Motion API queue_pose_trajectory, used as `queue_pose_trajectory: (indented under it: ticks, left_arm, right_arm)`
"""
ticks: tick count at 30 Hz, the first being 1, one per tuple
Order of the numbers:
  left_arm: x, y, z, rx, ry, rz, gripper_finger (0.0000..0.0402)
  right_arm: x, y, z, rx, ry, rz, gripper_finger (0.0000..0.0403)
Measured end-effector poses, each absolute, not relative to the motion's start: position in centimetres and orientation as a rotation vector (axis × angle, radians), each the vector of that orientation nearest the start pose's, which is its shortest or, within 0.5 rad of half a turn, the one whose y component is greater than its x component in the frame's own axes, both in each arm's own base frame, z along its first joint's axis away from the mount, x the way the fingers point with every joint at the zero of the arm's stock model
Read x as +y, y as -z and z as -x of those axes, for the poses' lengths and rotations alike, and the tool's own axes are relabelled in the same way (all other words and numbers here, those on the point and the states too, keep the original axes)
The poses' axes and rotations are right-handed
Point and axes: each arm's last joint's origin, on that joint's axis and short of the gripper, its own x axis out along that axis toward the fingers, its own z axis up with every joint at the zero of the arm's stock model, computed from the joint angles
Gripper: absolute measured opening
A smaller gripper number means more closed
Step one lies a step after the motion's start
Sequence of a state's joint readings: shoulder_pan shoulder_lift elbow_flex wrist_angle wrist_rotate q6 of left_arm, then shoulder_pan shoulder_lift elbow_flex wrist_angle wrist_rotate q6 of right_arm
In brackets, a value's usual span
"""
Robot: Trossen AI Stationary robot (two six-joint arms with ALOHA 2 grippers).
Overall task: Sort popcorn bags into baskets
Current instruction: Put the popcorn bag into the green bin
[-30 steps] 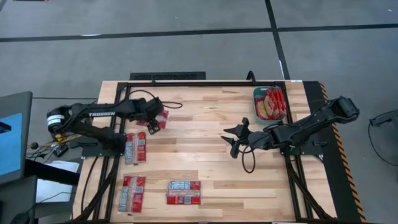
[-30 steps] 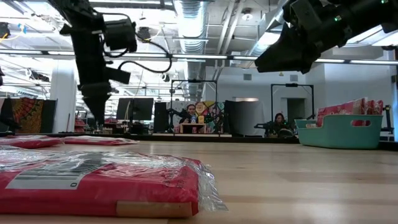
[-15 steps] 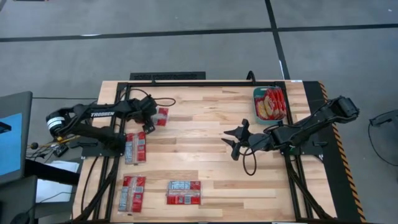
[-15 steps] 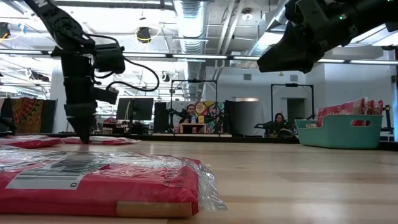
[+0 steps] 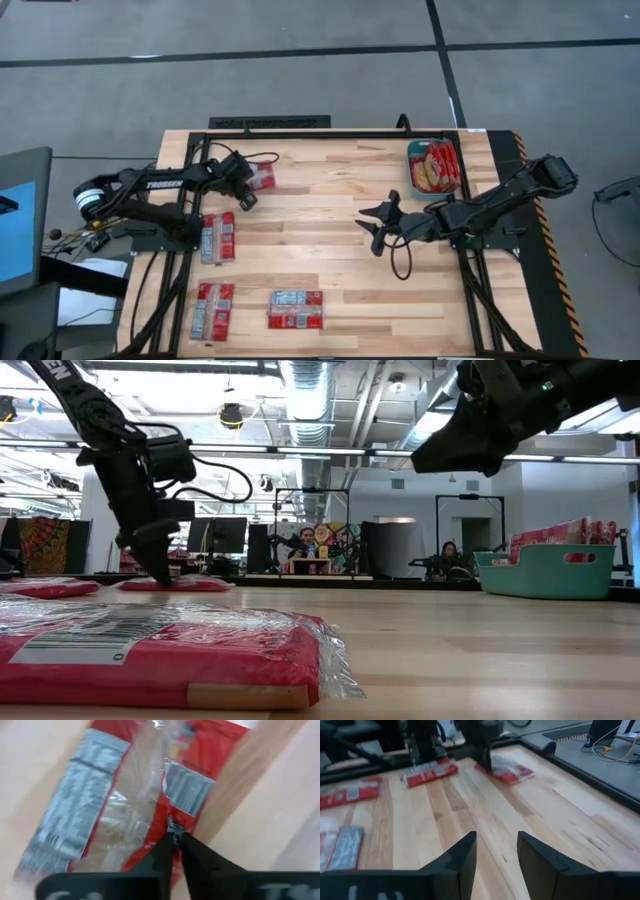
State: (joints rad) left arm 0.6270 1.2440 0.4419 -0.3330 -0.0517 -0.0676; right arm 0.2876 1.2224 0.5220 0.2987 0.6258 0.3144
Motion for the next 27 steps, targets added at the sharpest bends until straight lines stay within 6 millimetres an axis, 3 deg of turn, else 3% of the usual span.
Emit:
queue_pose_trajectory:
  ticks: [9,18,27]
  left_arm:
    - [8.8,-14.6,-18.5,0.982,-0.464,0.393,0.0]
    - [5.3,-20.0,-23.6,0.758,-0.26,0.267,0.0]
    - [2.8,-23.8,-25.6,0.661,-0.132,0.175,0.0]
  right_arm:
    - [5.3,-20.9,-23.7,0.257,0.355,-0.162,0.0154]
    - [5.2,-21.8,-24.0,0.16,0.344,-0.228,0.0154]
    - [5.4,-22.6,-24.2,0.095,0.29,-0.267,0.0145]
